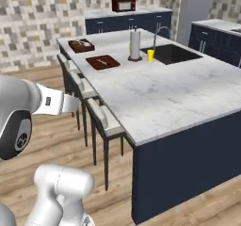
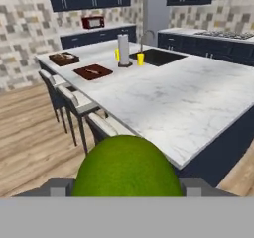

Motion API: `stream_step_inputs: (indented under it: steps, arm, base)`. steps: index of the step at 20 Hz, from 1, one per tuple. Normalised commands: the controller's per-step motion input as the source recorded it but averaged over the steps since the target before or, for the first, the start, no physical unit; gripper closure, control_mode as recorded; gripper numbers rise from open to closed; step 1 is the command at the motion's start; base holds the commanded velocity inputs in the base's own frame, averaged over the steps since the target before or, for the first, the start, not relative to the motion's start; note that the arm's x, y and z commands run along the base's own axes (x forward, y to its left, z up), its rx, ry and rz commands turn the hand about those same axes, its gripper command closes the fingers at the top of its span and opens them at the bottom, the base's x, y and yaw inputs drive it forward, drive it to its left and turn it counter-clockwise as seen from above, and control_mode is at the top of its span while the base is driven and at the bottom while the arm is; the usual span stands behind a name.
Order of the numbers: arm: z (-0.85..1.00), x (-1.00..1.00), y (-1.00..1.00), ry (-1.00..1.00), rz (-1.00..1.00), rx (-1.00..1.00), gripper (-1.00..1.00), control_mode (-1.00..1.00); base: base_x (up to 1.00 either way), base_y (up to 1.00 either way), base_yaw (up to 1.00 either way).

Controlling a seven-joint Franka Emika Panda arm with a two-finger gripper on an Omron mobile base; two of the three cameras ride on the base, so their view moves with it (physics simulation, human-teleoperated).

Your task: Gather the eggplant and lime from the fridge and place them on a tray on the dining counter. Then gather the chicken drumsticks from the fridge and place them on the other tray.

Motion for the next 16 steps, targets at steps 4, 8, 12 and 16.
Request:
stream_step_inputs:
  steps: [4,8,12,16]
  arm:
    - [0.0,0.0,0.0,0.0,0.0,0.0,1.0,1.0]
    - [0.0,0.0,0.0,0.0,0.0,0.0,1.0,1.0]
    - [0.0,0.0,0.0,0.0,0.0,0.0,1.0,1.0]
    - [0.0,0.0,0.0,0.0,0.0,0.0,1.0,1.0]
  base:
    - [0.14,0.96,-0.48]
    - [0.13,1.0,-0.43]
    - [0.18,1.0,-0.3]
    - [0.36,1.0,-0.23]
